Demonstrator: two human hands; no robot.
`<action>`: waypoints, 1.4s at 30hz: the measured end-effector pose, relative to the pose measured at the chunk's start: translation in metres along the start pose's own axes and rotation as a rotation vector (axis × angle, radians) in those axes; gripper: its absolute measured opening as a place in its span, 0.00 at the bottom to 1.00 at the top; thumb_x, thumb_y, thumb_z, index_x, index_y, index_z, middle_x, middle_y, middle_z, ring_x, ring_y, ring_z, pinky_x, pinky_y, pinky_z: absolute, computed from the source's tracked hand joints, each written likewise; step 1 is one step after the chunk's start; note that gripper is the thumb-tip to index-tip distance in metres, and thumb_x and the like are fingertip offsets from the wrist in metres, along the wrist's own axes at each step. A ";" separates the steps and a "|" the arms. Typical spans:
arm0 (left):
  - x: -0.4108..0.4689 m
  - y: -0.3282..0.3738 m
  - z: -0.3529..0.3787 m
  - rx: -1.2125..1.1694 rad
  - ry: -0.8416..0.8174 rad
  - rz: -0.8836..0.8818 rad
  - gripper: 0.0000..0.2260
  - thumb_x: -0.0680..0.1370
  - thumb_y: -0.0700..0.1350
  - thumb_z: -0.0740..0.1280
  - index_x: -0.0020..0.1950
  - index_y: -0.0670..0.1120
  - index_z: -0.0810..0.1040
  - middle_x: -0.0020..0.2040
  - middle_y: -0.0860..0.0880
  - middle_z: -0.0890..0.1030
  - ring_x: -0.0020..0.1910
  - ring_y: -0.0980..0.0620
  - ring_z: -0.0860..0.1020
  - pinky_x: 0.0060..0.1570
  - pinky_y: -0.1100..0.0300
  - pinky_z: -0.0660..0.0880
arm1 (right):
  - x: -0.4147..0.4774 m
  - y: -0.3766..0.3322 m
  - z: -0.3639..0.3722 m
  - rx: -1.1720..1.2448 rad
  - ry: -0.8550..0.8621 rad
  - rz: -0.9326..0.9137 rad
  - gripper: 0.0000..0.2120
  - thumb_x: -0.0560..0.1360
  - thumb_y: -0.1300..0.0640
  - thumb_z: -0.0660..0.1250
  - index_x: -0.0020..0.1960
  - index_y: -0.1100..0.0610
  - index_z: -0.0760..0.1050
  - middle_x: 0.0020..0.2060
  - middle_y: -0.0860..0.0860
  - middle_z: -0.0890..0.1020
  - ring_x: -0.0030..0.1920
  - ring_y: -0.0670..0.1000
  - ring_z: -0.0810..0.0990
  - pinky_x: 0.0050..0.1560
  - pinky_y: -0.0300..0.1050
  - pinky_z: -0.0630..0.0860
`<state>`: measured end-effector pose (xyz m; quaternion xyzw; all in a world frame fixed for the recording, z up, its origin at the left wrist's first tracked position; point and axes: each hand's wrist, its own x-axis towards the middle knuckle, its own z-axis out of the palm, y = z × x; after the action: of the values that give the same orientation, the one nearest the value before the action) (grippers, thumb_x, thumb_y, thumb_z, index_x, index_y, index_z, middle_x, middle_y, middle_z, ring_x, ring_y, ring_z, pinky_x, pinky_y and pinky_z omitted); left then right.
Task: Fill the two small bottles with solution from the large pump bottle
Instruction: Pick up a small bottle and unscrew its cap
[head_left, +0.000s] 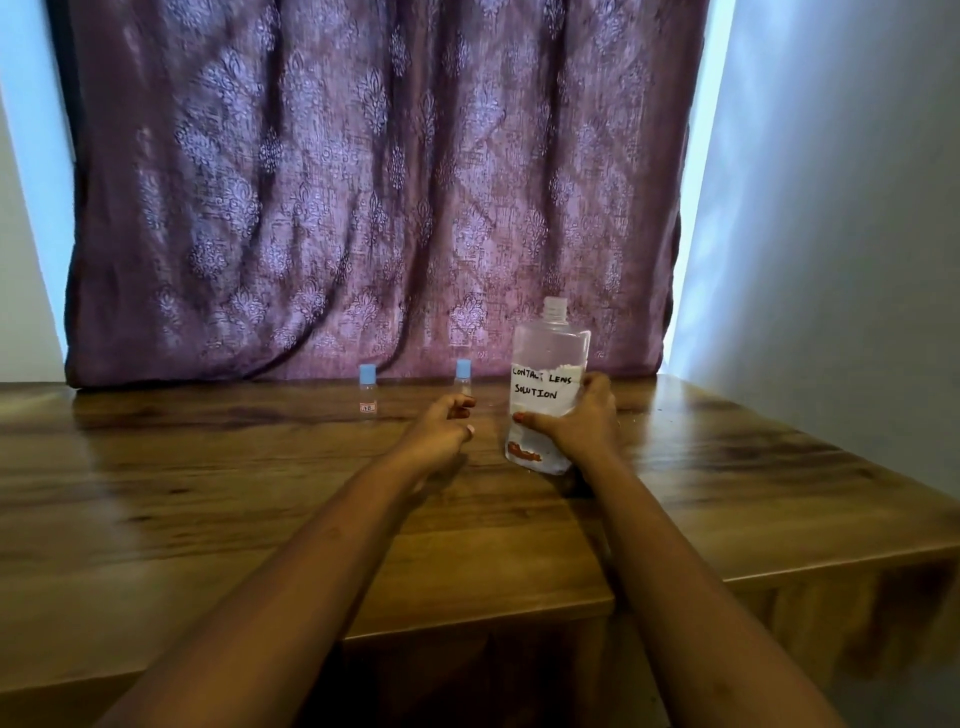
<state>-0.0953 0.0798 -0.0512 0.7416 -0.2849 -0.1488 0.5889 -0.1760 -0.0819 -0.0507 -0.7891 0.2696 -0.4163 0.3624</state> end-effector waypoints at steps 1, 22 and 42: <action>0.001 -0.001 -0.001 0.038 0.005 0.013 0.19 0.83 0.34 0.61 0.74 0.47 0.71 0.72 0.45 0.73 0.58 0.49 0.76 0.49 0.59 0.77 | -0.001 0.000 0.002 -0.029 0.016 0.013 0.42 0.53 0.44 0.81 0.58 0.55 0.62 0.56 0.55 0.70 0.57 0.57 0.73 0.54 0.59 0.76; 0.039 -0.035 -0.090 0.119 0.327 0.110 0.15 0.81 0.34 0.66 0.68 0.42 0.76 0.63 0.45 0.79 0.51 0.51 0.77 0.44 0.65 0.74 | 0.004 -0.057 0.096 -0.176 -0.120 -0.390 0.18 0.72 0.62 0.66 0.61 0.57 0.71 0.61 0.57 0.71 0.58 0.55 0.72 0.60 0.49 0.71; 0.057 -0.060 -0.095 0.089 0.249 0.062 0.20 0.80 0.32 0.65 0.71 0.45 0.73 0.61 0.46 0.76 0.63 0.42 0.77 0.65 0.41 0.78 | 0.058 -0.048 0.165 -0.029 -0.254 0.105 0.18 0.75 0.57 0.67 0.63 0.61 0.71 0.57 0.57 0.78 0.54 0.55 0.77 0.44 0.41 0.71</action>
<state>0.0173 0.1295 -0.0776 0.7706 -0.2388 -0.0247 0.5904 0.0001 -0.0382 -0.0506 -0.8253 0.2685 -0.2898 0.4034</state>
